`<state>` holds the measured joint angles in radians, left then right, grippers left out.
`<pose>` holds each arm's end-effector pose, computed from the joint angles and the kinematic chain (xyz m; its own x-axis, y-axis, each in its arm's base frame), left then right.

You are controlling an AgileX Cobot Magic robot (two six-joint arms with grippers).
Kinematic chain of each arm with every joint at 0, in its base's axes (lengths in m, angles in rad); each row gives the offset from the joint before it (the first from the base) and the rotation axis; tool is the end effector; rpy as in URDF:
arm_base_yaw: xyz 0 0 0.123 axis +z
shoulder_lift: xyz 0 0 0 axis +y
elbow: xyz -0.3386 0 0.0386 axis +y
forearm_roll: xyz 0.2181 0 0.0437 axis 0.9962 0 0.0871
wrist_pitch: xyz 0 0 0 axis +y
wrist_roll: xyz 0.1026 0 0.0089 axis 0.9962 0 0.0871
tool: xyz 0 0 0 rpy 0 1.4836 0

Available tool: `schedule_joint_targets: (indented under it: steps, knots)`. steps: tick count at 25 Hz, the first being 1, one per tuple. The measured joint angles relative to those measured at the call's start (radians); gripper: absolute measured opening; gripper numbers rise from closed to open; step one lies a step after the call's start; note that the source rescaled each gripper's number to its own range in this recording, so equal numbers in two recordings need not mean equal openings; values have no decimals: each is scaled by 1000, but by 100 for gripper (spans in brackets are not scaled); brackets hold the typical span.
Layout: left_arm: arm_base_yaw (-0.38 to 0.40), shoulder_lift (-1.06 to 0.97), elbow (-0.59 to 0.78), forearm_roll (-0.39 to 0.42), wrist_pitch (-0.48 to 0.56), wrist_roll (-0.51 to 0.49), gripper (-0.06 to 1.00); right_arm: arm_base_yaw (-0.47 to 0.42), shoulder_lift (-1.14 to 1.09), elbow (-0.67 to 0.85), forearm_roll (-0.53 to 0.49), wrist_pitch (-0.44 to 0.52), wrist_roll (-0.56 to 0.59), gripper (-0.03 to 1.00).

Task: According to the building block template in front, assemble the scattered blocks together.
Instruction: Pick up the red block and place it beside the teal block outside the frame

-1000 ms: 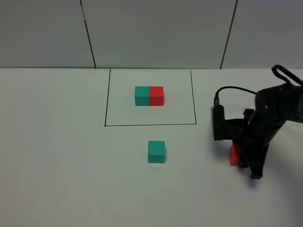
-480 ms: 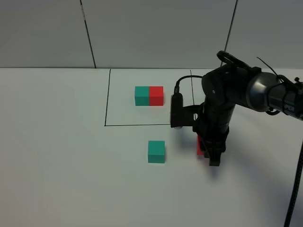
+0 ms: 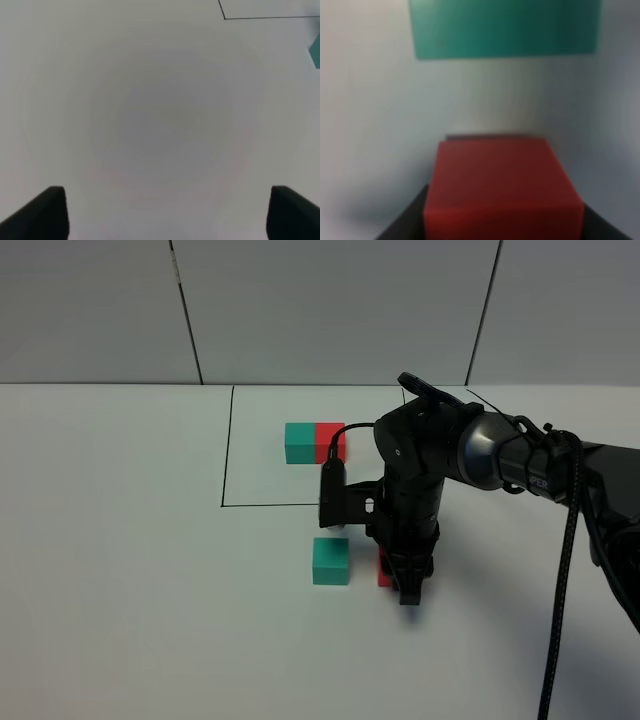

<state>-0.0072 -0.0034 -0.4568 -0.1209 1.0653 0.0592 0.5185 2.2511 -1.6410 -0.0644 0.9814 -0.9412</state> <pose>-0.0737 -0.0103 0.2460 -0.4923 0.0040 -0.8704 0.0992 0.9937 -0.0516 0.3968 0.2200 0.1702 -0.0773 -0.9970 0.0065 -0.9934 0.0764 -0.0857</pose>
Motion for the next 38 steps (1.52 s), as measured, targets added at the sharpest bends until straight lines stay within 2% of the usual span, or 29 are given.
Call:
schedule_joint_targets:
  steps: [5,28,32,38]
  knots:
    - [0,0,0,0,0,0,86,2,14,-4,34,-43,0,0]
    - [0,0,0,0,0,0,86,30,38,-35,86,-56,0,0]
    - [0,0,0,0,0,0,86,30,38,-35,106,-93,0,0]
    - [-1,0,0,0,0,0,86,30,38,-35,116,-99,-35,0]
